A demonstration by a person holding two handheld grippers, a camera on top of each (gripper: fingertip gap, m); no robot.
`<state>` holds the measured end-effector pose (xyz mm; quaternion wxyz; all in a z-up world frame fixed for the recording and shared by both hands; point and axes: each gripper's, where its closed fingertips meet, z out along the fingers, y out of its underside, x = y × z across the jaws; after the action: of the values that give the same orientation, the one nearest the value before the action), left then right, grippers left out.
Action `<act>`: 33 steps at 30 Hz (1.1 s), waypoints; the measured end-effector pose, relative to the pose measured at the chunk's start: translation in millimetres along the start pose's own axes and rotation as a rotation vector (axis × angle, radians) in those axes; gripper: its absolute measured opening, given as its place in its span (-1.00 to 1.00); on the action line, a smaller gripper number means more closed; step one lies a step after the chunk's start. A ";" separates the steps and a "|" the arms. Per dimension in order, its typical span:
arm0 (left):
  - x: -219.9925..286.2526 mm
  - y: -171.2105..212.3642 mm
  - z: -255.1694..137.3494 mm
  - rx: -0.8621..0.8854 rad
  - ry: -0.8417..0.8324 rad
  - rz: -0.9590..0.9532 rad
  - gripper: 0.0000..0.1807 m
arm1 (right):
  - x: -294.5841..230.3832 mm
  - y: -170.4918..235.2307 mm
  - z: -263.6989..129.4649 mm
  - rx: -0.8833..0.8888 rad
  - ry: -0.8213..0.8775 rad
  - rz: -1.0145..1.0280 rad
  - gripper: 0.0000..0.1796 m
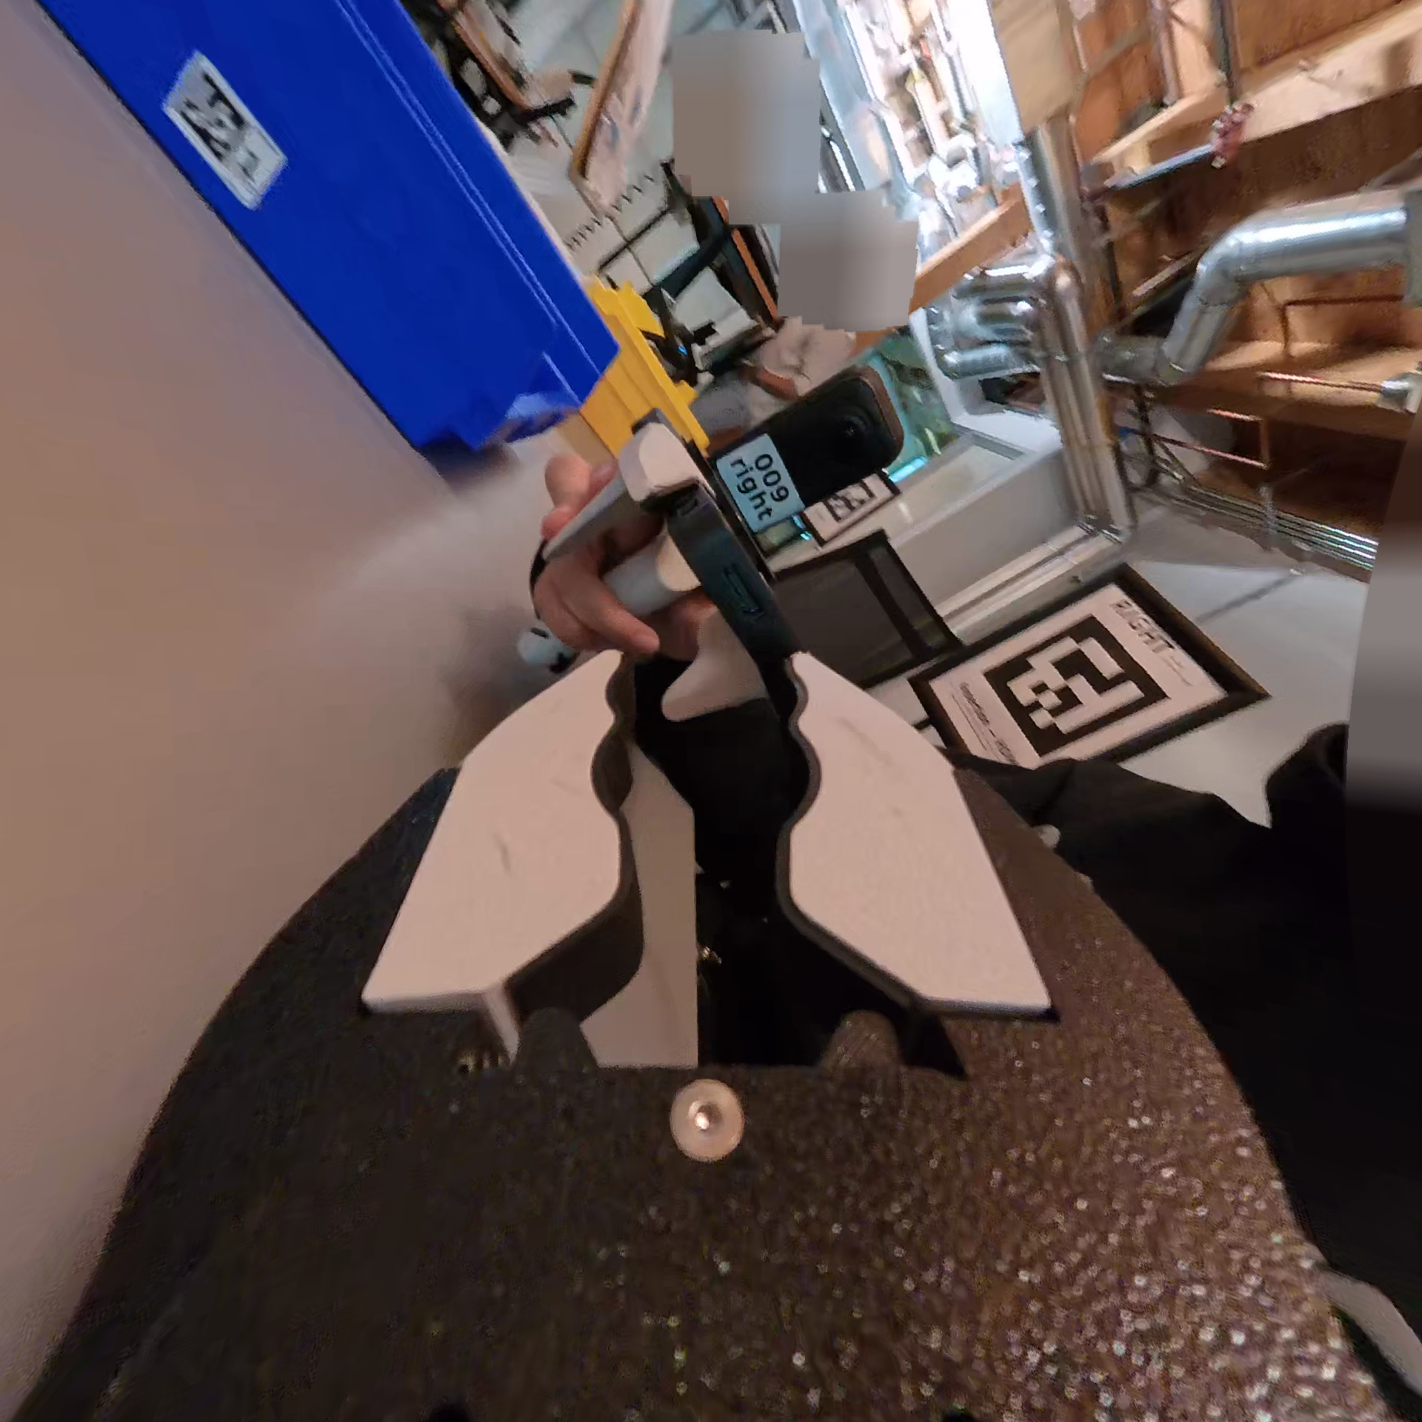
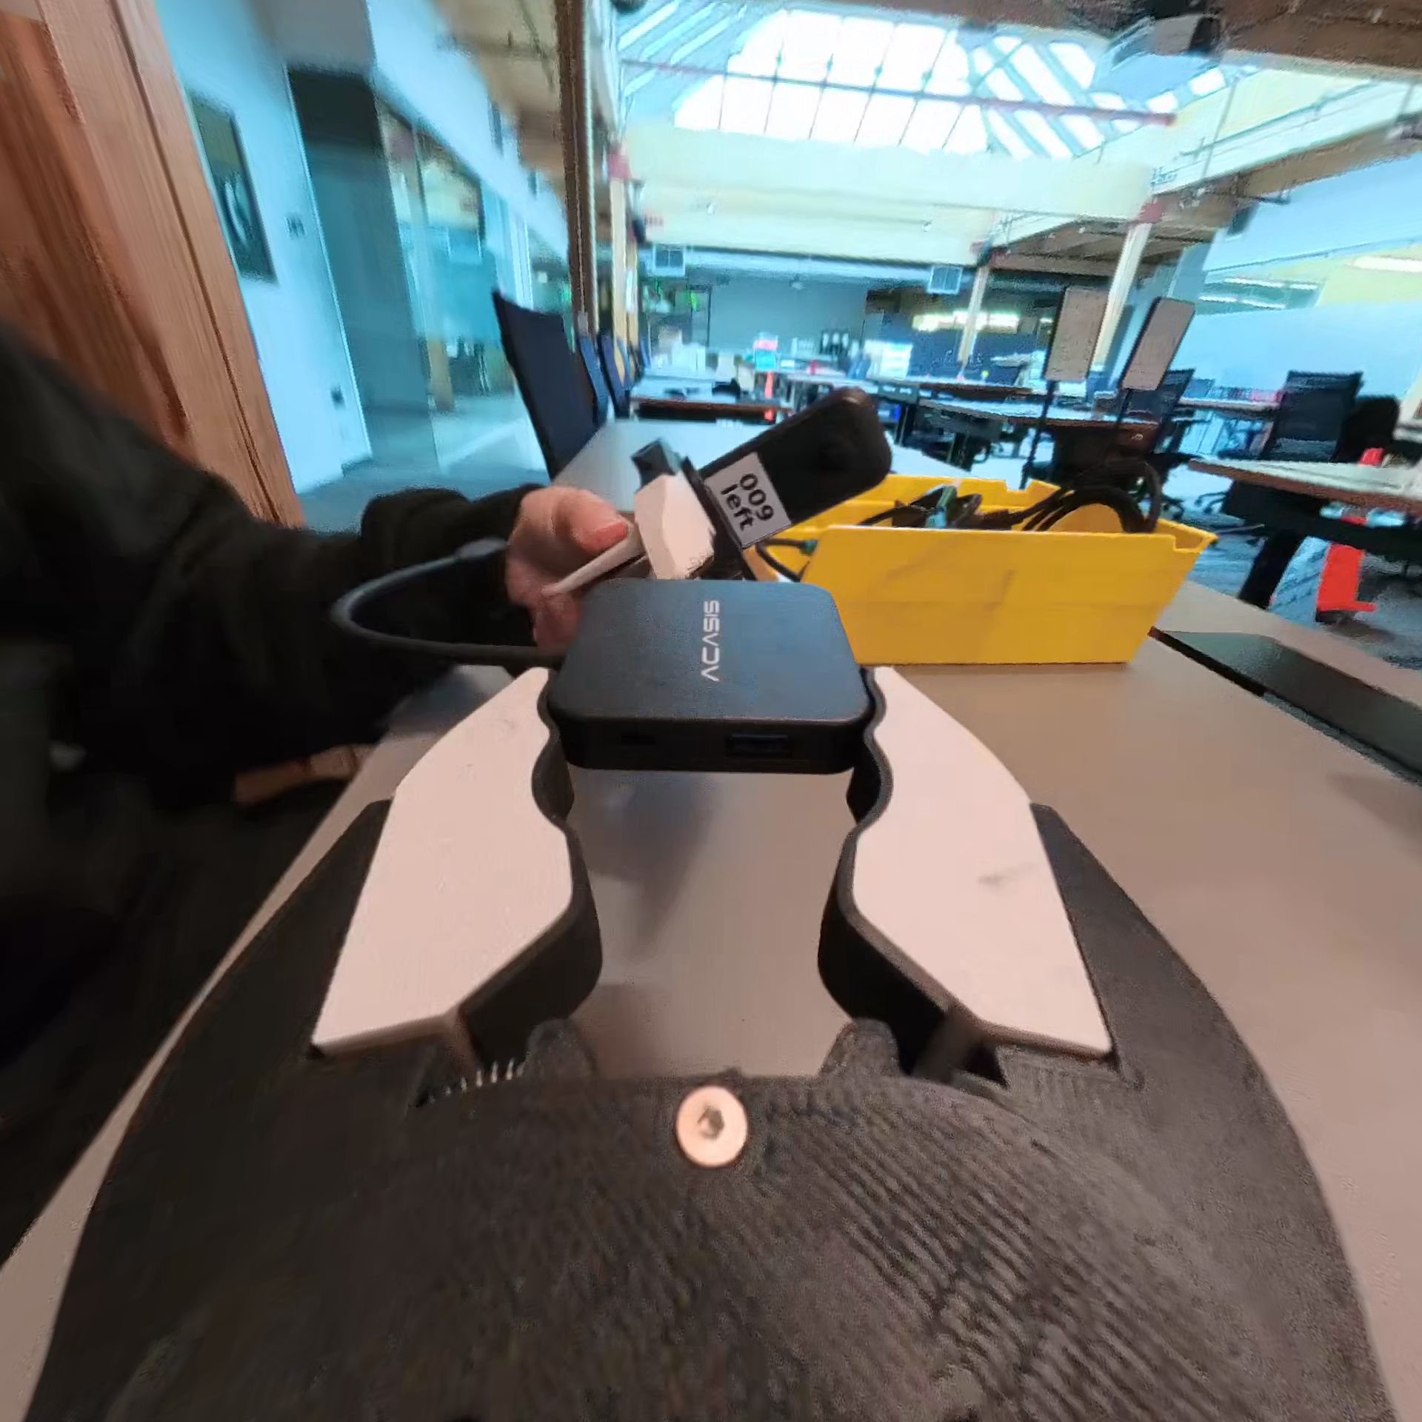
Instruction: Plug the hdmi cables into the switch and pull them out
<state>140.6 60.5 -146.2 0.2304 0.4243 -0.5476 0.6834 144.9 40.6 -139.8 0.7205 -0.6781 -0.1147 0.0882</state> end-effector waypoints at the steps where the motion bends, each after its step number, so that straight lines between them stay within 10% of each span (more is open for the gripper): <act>1: -1.2 -3.5 -0.3 0.020 -0.028 0.004 -0.60 | 3.5 -1.3 -2.1 0.021 0.010 0.029 -0.20; 33: 9.9 14.7 29.7 -0.056 0.093 -0.153 -0.83 | -10.2 15.2 6.6 -0.032 0.054 -0.197 -0.19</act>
<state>133.6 26.7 -144.9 0.3188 0.4262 -0.5214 0.6670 133.7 45.0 -155.1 0.7178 -0.6770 -0.1625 -0.0032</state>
